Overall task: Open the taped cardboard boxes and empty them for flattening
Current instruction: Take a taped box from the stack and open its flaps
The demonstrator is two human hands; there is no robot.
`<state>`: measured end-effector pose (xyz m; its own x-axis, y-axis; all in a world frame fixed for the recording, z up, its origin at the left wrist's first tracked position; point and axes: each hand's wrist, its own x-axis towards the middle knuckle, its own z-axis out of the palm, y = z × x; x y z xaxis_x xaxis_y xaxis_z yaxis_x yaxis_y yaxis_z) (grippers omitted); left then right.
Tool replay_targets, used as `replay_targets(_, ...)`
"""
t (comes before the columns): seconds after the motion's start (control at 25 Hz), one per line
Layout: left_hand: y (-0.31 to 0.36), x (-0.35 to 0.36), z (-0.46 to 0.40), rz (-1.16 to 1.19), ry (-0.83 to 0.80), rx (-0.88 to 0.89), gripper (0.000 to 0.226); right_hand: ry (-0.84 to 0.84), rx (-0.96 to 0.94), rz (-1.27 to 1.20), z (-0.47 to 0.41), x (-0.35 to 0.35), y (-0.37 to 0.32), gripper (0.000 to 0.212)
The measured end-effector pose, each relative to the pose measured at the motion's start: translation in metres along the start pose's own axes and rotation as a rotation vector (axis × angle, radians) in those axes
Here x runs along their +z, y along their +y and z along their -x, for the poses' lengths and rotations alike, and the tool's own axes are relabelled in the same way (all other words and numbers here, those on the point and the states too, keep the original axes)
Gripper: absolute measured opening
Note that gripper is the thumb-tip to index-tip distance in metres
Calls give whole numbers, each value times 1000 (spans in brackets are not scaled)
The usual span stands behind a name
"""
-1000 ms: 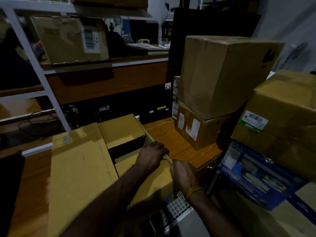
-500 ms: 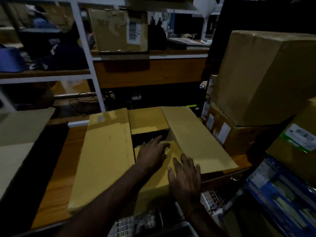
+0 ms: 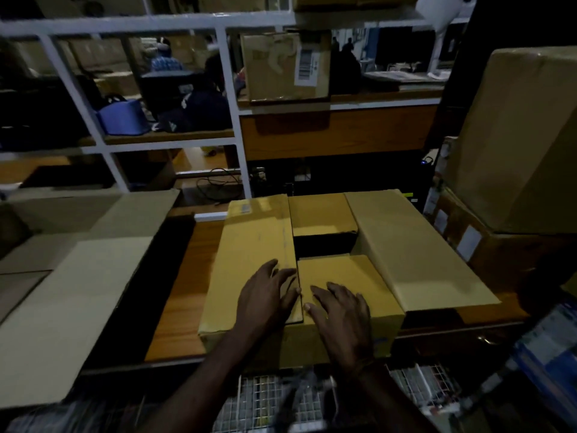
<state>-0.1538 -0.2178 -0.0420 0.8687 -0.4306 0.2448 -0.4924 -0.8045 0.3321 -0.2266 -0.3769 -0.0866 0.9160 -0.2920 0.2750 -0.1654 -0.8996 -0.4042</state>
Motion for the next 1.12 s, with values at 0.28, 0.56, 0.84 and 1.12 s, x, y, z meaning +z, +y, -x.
replay_targets(0.28,-29,-21,67,19,58,55,51,-97,-96,-263,12,-12,-31,64)
replay_targets(0.56,-30,-73,77,145,390,127,65,-45,-307,-419,16,-20,-107,77)
replay_targets(0.84,-59,-110,84,-150,592,60,95,-126,-473,-294,-9,11,-151,100)
replay_targets(1.12,-99,-104,91,-530,625,-347,65,-289,-584,-211,-33,45,-170,77)
